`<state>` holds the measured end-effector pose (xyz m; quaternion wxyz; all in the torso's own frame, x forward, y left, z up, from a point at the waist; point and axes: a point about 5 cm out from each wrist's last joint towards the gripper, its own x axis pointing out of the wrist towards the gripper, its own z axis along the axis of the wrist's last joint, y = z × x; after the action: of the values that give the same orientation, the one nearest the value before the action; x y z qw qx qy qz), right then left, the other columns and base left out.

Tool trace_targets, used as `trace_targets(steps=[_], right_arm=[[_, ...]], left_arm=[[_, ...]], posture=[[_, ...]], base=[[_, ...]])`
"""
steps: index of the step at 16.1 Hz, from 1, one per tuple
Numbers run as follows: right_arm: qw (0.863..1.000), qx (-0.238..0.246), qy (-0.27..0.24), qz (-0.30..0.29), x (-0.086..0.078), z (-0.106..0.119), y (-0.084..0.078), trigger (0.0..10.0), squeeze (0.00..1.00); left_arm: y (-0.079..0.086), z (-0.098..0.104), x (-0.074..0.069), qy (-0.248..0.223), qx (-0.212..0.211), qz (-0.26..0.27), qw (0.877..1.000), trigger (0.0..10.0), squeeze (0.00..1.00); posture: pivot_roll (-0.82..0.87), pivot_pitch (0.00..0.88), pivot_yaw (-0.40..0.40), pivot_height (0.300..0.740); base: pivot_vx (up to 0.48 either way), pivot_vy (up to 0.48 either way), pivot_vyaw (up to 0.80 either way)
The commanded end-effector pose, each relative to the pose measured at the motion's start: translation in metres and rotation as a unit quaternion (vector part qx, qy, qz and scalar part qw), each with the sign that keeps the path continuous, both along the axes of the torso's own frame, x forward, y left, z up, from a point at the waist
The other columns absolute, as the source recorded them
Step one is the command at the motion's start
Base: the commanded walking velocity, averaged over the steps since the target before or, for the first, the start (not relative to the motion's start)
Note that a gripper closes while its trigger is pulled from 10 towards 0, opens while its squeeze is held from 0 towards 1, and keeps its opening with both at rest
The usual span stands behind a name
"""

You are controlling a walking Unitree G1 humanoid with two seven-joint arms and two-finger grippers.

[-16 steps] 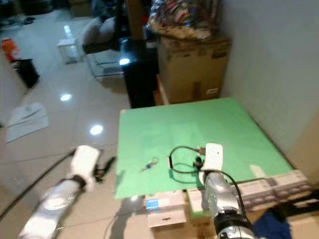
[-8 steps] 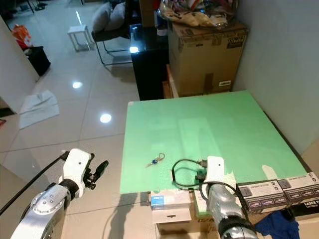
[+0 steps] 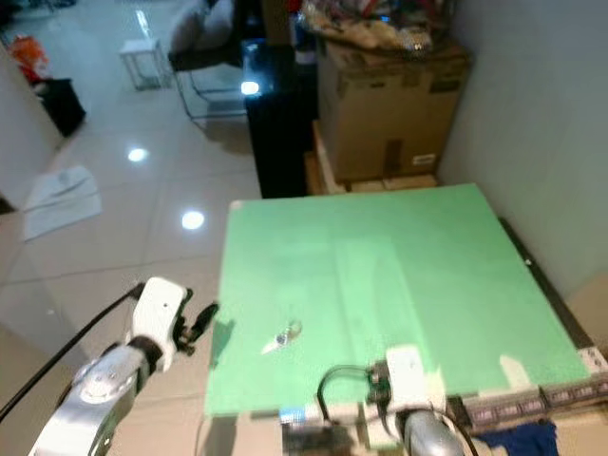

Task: Hang keys on a hook

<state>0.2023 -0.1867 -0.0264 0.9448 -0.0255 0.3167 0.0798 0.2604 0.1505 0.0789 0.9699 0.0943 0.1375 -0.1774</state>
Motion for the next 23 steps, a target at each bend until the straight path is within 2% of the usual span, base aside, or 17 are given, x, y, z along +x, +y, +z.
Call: trace_targets(steps=[1, 4, 7, 10, 11, 12, 13, 14, 18, 20, 21, 23], right_arm=[[0.995, -0.003, 0.093, 0.020, -0.032, -0.024, 0.006, 10.0, 0.00], [0.995, -0.036, 0.087, 0.027, -0.040, -0.017, -0.005, 10.0, 0.00], [0.995, -0.052, 0.087, 0.019, -0.038, -0.009, -0.012, 10.0, 0.00], [0.996, -0.057, 0.071, 0.016, -0.028, 0.001, -0.015, 10.0, 0.00], [0.999, -0.036, 0.037, 0.005, -0.016, 0.010, -0.011, 10.0, 0.00], [0.999, -0.028, 0.024, 0.001, -0.011, 0.014, -0.009, 10.0, 0.00], [1.000, -0.005, -0.024, -0.010, 0.001, 0.031, -0.003, 10.0, 0.00], [0.999, 0.004, -0.052, -0.002, 0.004, 0.042, 0.005, 10.0, 0.00], [0.997, 0.022, -0.065, 0.034, -0.007, 0.052, 0.025, 10.0, 0.00], [0.993, 0.043, -0.088, 0.065, -0.016, 0.066, 0.041, 10.0, 0.00], [0.991, 0.047, -0.097, 0.079, -0.021, 0.071, 0.045, 10.0, 0.00], [0.988, 0.059, -0.095, 0.109, -0.044, 0.075, 0.050, 10.0, 0.00]], left_arm=[[0.002, -0.002, 0.000, 0.006, 0.001, 0.002, 1.000, 10.0, 0.00], [-0.004, -0.002, 0.004, 0.004, -0.005, 0.001, 1.000, 10.0, 0.00], [-0.011, -0.002, 0.007, 0.001, -0.014, 0.000, 1.000, 10.0, 0.00], [-0.014, -0.002, 0.010, -0.002, -0.018, 0.001, 1.000, 10.0, 0.00], [-0.016, -0.002, 0.010, -0.004, -0.022, -0.005, 1.000, 10.0, 0.00], [-0.018, -0.002, 0.011, -0.006, -0.024, -0.008, 1.000, 10.0, 0.00], [-0.021, -0.002, 0.012, -0.006, -0.029, -0.014, 0.999, 10.0, 0.00], [-0.023, -0.003, 0.012, -0.005, -0.032, -0.019, 0.999, 10.0, 0.00], [-0.033, -0.005, 0.013, 0.004, -0.036, -0.054, 0.998, 10.0, 0.00], [-0.046, -0.014, 0.020, 0.028, -0.002, -0.117, 0.993, 10.0, 0.00], [-0.050, -0.018, 0.025, 0.038, 0.012, -0.131, 0.991, 10.0, 0.00], [-0.068, -0.025, 0.039, 0.056, 0.037, -0.169, 0.983, 10.0, 0.00]], posture=[[-0.08, 0.135, 0.090, 0.740], [-0.09, 0.120, 0.083, 0.740], [-0.10, 0.113, 0.074, 0.740], [-0.10, 0.105, 0.068, 0.740], [-0.10, 0.093, 0.062, 0.740], [-0.10, 0.091, 0.061, 0.740], [-0.11, 0.075, 0.052, 0.740], [-0.12, 0.070, 0.048, 0.740], [-0.13, 0.054, 0.049, 0.740], [-0.15, 0.048, 0.053, 0.740], [-0.15, 0.049, 0.057, 0.740], [-0.19, 0.078, 0.071, 0.740]], base=[[0.000, 0.000, 0.00], [0.000, 0.000, 0.00], [0.000, 0.000, 0.00], [0.000, 0.000, 0.00], [0.000, 0.000, 0.00], [0.000, 0.000, 0.00], [0.000, 0.000, 0.00], [0.000, 0.000, 0.00], [0.000, 0.000, 0.00], [0.000, 0.000, 0.00], [0.000, 0.000, 0.00], [0.000, 0.000, 0.00]])
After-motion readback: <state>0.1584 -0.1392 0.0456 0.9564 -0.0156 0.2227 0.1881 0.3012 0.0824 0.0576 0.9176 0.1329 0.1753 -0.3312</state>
